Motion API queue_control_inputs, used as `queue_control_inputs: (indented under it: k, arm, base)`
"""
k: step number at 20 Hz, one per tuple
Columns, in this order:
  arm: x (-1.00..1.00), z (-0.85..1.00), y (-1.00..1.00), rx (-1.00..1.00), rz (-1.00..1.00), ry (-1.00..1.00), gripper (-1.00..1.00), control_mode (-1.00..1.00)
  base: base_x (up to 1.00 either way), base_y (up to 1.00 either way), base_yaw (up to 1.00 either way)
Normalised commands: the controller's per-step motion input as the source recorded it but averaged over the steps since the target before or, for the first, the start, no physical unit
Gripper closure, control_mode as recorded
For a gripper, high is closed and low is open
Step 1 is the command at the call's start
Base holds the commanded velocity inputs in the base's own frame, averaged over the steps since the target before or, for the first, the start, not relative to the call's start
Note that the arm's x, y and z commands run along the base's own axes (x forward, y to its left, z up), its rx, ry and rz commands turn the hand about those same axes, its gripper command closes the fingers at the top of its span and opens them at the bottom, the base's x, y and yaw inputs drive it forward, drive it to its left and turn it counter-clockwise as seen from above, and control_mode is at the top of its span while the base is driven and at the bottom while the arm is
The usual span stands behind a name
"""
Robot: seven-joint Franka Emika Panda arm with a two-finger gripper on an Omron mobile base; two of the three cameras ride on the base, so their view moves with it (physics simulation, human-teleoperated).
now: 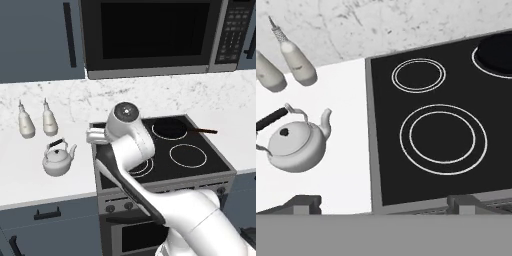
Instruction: Pick the kettle from the counter and place it on a stove burner. Then turn the burner on.
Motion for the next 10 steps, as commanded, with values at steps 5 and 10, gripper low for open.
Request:
queue_control_inputs:
  k: [5,10]
  arm:
    - [0.00,0.00,0.61,0.08,0.00,0.00,-1.00,-1.00]
    - [0.00,0.00,0.56,0.03,-0.01,0.00,-1.00,-1.00]
  base:
    - [0.00,0.00,0.00]
    - [0.00,0.00,0.00]
